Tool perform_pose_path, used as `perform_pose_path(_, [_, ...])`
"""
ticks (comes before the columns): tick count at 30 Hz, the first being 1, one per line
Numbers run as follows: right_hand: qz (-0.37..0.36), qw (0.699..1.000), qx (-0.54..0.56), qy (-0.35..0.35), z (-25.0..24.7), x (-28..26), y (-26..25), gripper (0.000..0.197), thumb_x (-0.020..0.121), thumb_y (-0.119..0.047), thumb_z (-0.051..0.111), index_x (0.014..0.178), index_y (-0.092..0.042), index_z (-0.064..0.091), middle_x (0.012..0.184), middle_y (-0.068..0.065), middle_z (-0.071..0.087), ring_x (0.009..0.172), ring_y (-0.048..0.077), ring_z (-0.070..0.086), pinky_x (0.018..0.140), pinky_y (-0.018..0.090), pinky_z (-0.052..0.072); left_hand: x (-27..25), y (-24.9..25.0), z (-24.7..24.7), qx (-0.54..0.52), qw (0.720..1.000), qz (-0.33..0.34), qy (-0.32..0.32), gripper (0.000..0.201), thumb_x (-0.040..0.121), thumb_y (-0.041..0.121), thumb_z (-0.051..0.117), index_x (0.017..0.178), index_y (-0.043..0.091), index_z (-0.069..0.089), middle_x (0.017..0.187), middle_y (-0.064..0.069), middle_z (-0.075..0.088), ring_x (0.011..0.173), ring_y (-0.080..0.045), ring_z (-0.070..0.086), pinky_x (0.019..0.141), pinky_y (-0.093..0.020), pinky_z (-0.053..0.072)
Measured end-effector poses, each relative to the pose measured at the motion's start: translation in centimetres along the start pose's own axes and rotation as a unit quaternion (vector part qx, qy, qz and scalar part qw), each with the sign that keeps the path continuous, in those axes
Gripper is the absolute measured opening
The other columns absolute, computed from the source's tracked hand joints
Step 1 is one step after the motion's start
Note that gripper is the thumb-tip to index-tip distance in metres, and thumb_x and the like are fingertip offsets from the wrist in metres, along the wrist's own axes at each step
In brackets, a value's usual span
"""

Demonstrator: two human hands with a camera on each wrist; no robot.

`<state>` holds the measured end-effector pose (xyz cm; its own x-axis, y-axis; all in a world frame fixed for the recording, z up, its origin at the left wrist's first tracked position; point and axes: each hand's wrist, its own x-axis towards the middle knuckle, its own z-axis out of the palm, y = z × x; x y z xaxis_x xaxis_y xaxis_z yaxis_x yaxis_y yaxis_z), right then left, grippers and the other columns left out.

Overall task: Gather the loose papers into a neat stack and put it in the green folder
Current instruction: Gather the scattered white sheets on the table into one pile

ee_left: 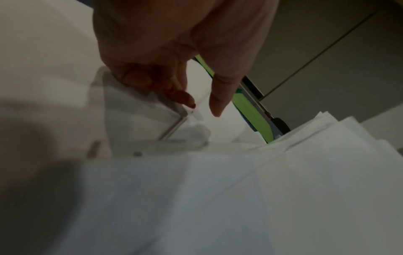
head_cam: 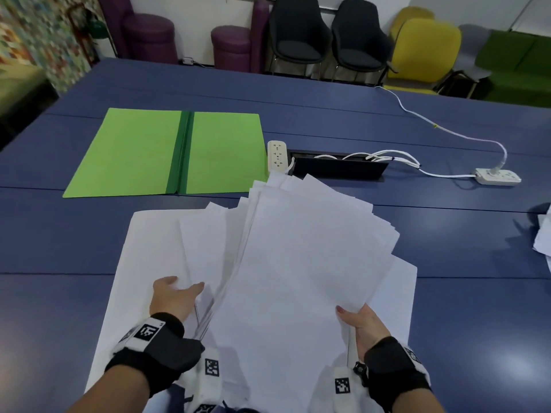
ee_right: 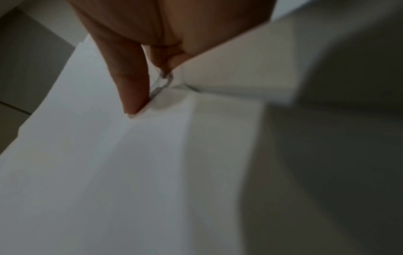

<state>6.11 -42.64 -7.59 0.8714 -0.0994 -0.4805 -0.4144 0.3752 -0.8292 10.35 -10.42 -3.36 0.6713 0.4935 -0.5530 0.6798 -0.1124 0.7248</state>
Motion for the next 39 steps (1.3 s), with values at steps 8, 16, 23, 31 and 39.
perform_pose_path(8, [0.026,0.999,-0.036,0.001,0.5,-0.4,-0.7,0.102,0.016,-0.035,0.093,0.108,-0.005,0.061,0.092,0.009,0.073,0.086,0.027,0.069,0.081,0.033,0.055,-1.5,0.6,1.8,0.061,0.987,0.105,-0.102,0.031,0.089,0.005,0.052,0.119,0.003,0.047,0.107,-0.009,0.056,0.097,-0.025,0.052,0.078,-0.028,0.041])
perform_pose_path(16, [0.032,0.994,-0.107,-0.016,2.2,-0.9,-2.4,0.063,0.063,0.000,0.070,0.123,0.008,0.051,0.100,0.015,0.068,0.085,0.021,0.068,0.085,0.031,0.052,-0.4,1.2,-0.5,-0.040,0.952,0.034,-0.303,0.035,0.094,0.035,0.045,0.124,0.019,0.053,0.117,0.001,0.066,0.106,-0.017,0.062,0.087,-0.032,0.048])
perform_pose_path(23, [0.033,0.955,-0.294,0.024,5.9,-0.8,-1.3,0.031,0.082,-0.007,0.062,0.112,-0.011,0.055,0.118,0.017,0.063,0.104,0.028,0.060,0.092,0.036,0.048,-0.3,-2.0,0.6,-0.056,0.961,0.073,-0.259,0.052,0.067,0.003,0.078,0.112,0.015,0.055,0.122,-0.019,0.062,0.104,-0.034,0.062,0.090,-0.045,0.049])
perform_pose_path(31, [0.098,0.845,-0.387,0.356,0.3,-2.8,-5.6,0.083,0.078,-0.027,0.069,0.142,-0.013,0.019,0.145,0.023,0.025,0.129,0.042,0.030,0.106,0.049,0.030,0.0,-2.5,-0.8,-0.105,0.956,0.105,-0.252,0.048,0.084,-0.008,0.056,0.126,0.013,0.049,0.119,-0.012,0.062,0.109,-0.032,0.058,0.100,-0.045,0.041])
perform_pose_path(39, [0.104,0.904,-0.323,0.259,0.3,-0.9,-4.1,0.041,0.075,-0.022,0.070,0.111,-0.002,0.061,0.100,0.013,0.063,0.094,0.033,0.061,0.088,0.040,0.050,-0.5,-2.2,-0.9,-0.135,0.945,0.112,-0.277,0.039,0.086,-0.010,0.050,0.110,0.020,0.053,0.102,0.003,0.064,0.093,-0.015,0.060,0.076,-0.027,0.045])
